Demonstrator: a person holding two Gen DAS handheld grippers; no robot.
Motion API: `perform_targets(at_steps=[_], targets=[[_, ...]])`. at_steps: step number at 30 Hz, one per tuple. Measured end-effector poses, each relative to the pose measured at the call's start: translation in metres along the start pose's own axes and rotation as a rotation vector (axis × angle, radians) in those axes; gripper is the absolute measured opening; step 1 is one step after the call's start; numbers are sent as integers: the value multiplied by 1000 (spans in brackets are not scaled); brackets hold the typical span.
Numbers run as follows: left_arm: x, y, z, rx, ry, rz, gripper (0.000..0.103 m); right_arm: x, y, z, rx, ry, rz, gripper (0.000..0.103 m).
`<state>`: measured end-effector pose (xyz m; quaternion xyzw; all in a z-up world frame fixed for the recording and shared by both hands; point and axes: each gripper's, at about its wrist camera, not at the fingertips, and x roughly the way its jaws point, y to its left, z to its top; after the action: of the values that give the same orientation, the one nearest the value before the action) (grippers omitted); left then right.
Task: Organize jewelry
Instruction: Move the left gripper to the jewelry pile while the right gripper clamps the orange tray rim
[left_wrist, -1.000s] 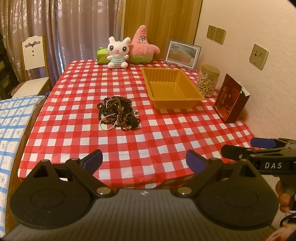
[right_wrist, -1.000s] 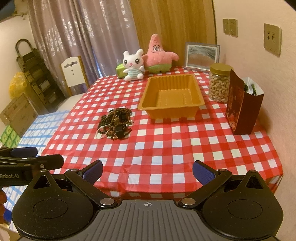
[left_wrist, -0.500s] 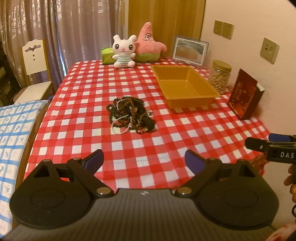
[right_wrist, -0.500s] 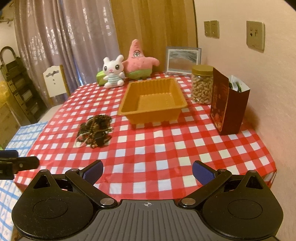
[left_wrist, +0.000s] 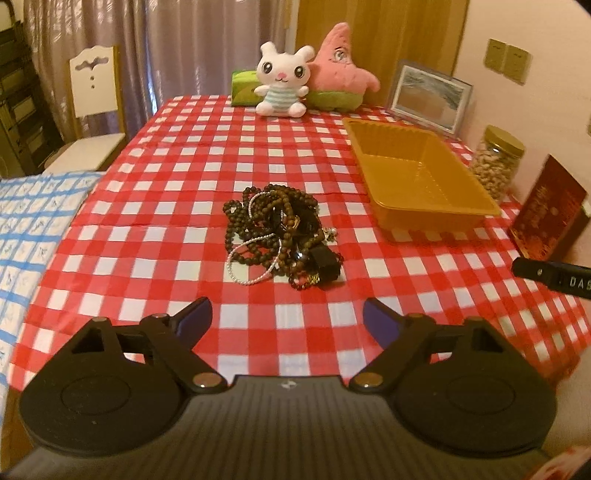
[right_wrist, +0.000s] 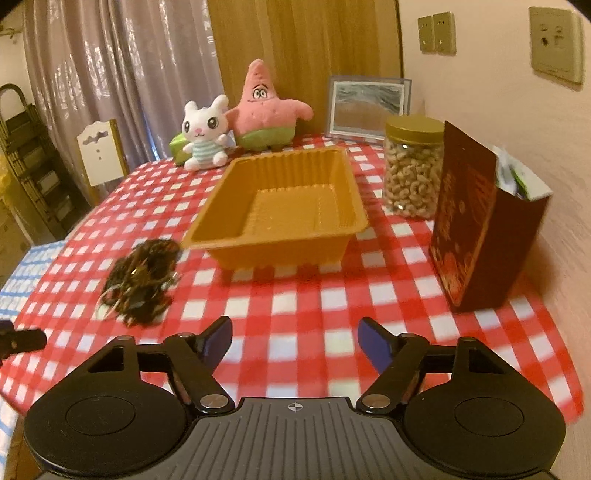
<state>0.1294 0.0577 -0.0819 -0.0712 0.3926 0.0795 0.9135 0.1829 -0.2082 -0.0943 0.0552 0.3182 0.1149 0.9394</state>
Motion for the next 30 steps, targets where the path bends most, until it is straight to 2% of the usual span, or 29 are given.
perform_targets(at_steps=[5, 16, 18, 24, 30], targets=[[29, -9, 11, -27, 17, 20, 87, 34, -24, 21, 69, -28, -20, 74], [72, -21, 29, -65, 48, 68, 86, 90, -55, 39, 247, -198, -97, 72], [78, -21, 31, -68, 53, 79, 85, 100, -57, 41, 260, -206, -88, 63], [92, -21, 35, -79, 66, 104, 84, 129, -61, 40, 284, -210, -79, 47], [102, -23, 37, -71, 68, 121, 83, 144, -65, 41, 284, -212, -72, 39]])
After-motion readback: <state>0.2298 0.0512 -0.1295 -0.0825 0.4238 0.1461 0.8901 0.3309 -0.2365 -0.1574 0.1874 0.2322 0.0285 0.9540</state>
